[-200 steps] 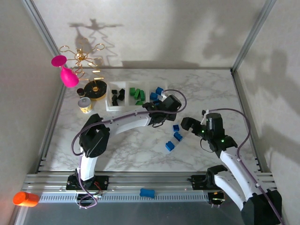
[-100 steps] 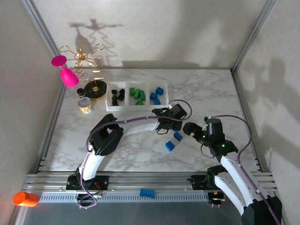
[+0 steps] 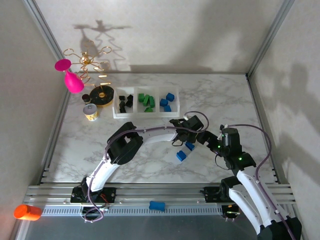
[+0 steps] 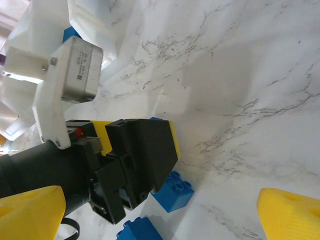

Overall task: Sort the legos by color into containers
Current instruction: Pick up the lego from the center of the table.

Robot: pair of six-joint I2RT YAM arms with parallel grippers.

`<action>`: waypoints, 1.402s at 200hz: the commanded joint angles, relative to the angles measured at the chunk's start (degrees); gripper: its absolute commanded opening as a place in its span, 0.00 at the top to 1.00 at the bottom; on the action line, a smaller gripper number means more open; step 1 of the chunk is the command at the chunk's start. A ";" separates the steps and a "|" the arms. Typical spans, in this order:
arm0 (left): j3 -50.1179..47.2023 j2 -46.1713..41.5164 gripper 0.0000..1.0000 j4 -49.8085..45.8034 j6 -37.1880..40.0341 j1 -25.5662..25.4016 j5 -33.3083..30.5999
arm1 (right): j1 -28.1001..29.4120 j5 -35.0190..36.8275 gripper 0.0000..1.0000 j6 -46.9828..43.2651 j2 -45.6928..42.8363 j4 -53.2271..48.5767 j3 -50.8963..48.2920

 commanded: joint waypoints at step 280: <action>21.09 4.80 0.54 -3.48 5.83 18.27 -13.73 | 0.55 -9.32 0.01 -8.34 15.17 17.63 7.10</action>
